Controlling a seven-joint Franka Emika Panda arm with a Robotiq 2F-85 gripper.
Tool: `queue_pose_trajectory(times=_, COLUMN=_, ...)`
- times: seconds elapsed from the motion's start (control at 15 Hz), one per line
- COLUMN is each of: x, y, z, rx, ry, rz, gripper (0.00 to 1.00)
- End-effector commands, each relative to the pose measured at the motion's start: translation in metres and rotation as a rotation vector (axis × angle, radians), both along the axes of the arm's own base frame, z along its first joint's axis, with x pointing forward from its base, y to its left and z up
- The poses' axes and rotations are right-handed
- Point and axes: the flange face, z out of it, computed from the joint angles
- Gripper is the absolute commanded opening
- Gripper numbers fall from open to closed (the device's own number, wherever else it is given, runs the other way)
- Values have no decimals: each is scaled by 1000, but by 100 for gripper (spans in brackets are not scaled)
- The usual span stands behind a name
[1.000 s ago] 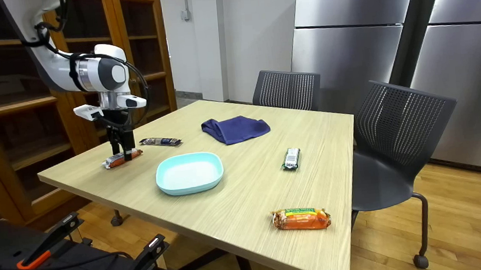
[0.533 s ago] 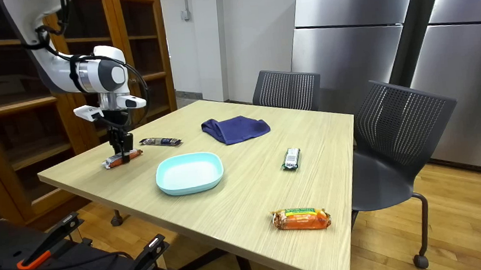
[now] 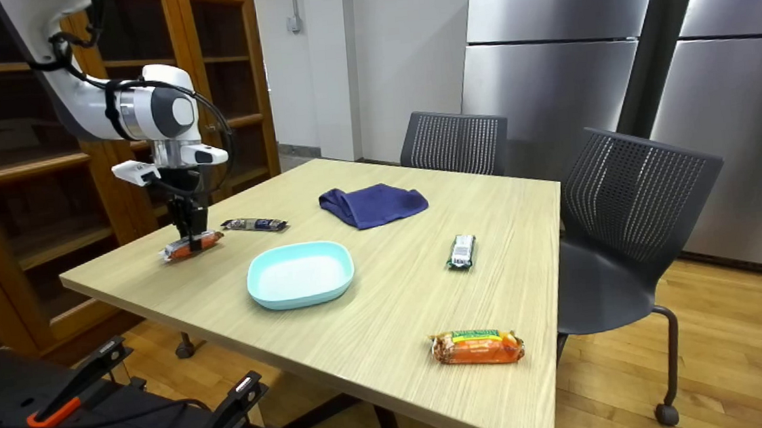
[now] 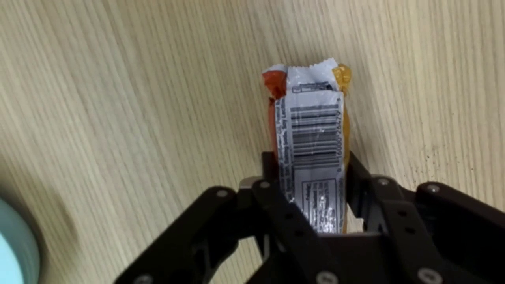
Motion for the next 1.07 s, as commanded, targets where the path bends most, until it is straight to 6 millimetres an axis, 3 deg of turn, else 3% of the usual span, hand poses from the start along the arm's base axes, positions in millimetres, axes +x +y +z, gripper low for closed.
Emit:
queue_pose_trajectory(times=0.0, x=-14, y=1, z=33, rx=-16, ry=14, rz=62, gripper=17)
queue_pose_trajectory(times=0.4, x=-27, y=-24, z=65, rx=-121, ry=124, rz=199, gripper=17)
queue_pose_trajectory(times=0.73, x=-32, y=-71, z=82, rx=-201, ry=205, rz=341, gripper=17)
queue_pose_trajectory(times=1.0, x=-34, y=-112, z=82, rx=-253, ry=234, rz=422, gripper=17)
